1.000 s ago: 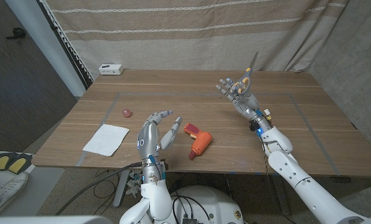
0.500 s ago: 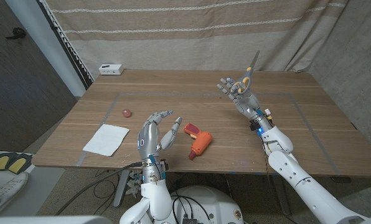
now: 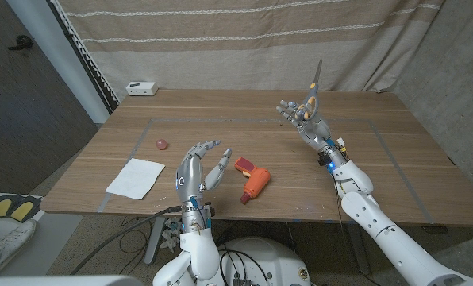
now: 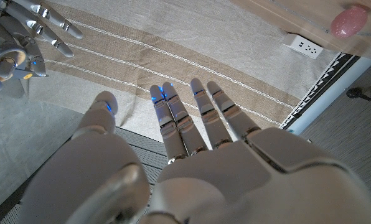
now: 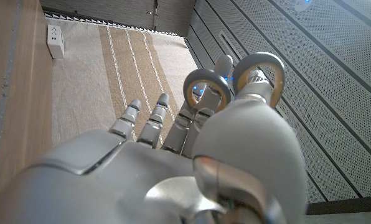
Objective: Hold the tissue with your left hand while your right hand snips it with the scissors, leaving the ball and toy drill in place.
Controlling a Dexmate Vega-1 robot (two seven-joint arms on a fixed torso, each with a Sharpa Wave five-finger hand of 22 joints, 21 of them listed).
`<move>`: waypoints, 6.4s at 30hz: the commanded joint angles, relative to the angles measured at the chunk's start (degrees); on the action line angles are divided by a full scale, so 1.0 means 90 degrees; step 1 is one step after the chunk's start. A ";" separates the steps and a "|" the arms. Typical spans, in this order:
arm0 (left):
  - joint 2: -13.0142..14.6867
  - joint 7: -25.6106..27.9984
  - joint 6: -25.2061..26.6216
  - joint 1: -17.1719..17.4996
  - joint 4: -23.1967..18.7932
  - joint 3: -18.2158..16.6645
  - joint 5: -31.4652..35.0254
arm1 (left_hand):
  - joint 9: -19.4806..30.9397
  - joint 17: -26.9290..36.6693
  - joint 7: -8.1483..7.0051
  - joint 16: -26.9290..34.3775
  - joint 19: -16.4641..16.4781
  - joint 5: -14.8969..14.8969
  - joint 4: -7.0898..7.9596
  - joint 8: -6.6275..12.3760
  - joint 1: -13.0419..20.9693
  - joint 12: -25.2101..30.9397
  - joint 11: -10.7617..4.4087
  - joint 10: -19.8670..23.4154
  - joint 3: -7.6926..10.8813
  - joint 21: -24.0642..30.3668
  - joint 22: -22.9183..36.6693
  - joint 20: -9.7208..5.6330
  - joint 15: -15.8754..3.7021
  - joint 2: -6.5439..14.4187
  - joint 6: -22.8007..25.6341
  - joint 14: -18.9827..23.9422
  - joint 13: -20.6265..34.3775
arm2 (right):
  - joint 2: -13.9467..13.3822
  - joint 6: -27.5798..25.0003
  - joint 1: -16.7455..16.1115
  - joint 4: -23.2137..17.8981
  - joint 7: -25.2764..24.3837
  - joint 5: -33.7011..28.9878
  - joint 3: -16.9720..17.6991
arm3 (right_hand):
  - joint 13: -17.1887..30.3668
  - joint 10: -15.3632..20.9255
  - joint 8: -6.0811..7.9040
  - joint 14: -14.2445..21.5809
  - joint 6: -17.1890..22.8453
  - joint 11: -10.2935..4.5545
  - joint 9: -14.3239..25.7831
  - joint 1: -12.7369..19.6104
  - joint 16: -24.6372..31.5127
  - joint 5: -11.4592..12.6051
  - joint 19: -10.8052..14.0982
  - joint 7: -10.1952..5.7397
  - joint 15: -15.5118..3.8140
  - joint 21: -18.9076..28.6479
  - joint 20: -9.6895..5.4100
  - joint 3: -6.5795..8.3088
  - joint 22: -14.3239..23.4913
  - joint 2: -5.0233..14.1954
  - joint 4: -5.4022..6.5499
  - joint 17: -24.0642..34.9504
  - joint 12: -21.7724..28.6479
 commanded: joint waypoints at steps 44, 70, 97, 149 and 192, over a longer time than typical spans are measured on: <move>-0.0014 0.0000 -0.0164 0.0003 0.0111 -0.0105 -0.0080 | -0.0008 0.0015 -0.0021 0.0001 0.0034 -0.0055 -0.0002 -0.0026 0.0069 -0.0047 -0.0019 0.0102 0.0078 0.0001 0.0008 -0.0565 -0.1017 -0.0018 0.0136 0.0074 -0.0005 | -0.0381 0.0005 -0.0116 -0.0347 -0.1024 -0.0594 -0.0186 | -0.0040 0.0923 -0.0003 0.0345 0.1001 -0.0199 -0.0608 -0.2119 0.0101 -0.0489 0.0013 0.0655 -0.0824 0.0025 0.0427 -0.0689 0.0032 -0.0445 0.1068 0.0078 0.0067; 0.0039 0.0000 -0.0113 -0.0010 0.0094 -0.0080 -0.0111 | -0.0009 0.0016 -0.0030 -0.0006 0.0036 -0.0069 -0.0004 -0.0048 0.0069 -0.0067 -0.0021 0.0143 0.0093 -0.0001 0.0008 -0.0568 -0.1016 -0.0029 0.0209 0.0088 -0.0004 | -0.0372 0.0207 -0.0105 -0.0251 -0.0878 -0.0599 -0.0216 | -0.0390 0.0200 -0.0395 -0.0006 0.0631 -0.0244 -0.0523 -0.0840 -0.0123 0.0113 -0.0074 0.0292 -0.0790 0.0040 0.0474 -0.0002 0.0035 -0.0238 0.0201 -0.0019 -0.0520; 0.0008 0.0000 -0.0190 -0.0047 0.0145 -0.0079 -0.0093 | -0.0009 0.0016 -0.0063 -0.0013 0.0029 -0.0079 -0.0004 -0.0074 0.0072 -0.0092 -0.0022 0.0153 0.0110 -0.0004 0.0008 -0.0562 -0.1018 -0.0033 0.0256 0.0092 -0.0003 | -0.0526 -0.0066 -0.0132 -0.0406 -0.0789 -0.0417 -0.0254 | 0.4373 -0.0559 0.1597 0.1127 -0.0211 -0.0145 0.1656 -0.0584 0.1516 0.0371 0.0904 0.0243 -0.1085 0.0521 -0.0242 0.0085 0.0319 -0.0246 -0.0114 0.2380 0.2727; 0.0020 0.0000 -0.0117 0.0084 0.0072 -0.0135 -0.0104 | -0.0009 0.0017 -0.0061 -0.0018 0.0030 -0.0099 0.0001 -0.0120 0.0063 -0.0120 -0.0022 0.0192 0.0134 -0.0005 0.0009 -0.0545 -0.1015 -0.0039 0.0319 0.0109 -0.0001 | -0.0482 -0.0922 0.0423 0.0355 0.0806 -0.0243 -0.0495 | 0.1712 -0.1867 0.1060 -0.0533 -0.1103 0.0216 -0.0068 -0.0858 -0.0031 0.0523 0.0091 0.0262 -0.0428 0.0508 0.0312 -0.0426 0.0383 -0.0418 0.0082 0.2043 0.0759; -0.0042 0.0000 -0.0130 0.0140 0.0025 -0.0147 0.0018 | -0.0009 0.0016 -0.0096 -0.0022 0.0032 -0.0110 -0.0001 -0.0129 0.0064 -0.0129 -0.0019 0.0239 0.0155 -0.0005 0.0009 -0.0543 -0.1018 -0.0045 0.0414 0.0116 0.0000 | -0.0497 -0.0997 0.0254 0.0116 0.0714 -0.0047 -0.0398 | 0.1535 0.0390 0.1818 0.0957 -0.0310 -0.0119 0.0478 -0.0970 0.0269 0.0342 0.0502 0.0372 -0.1031 0.0530 0.0219 -0.0388 0.0177 -0.0404 0.0063 0.1423 0.1367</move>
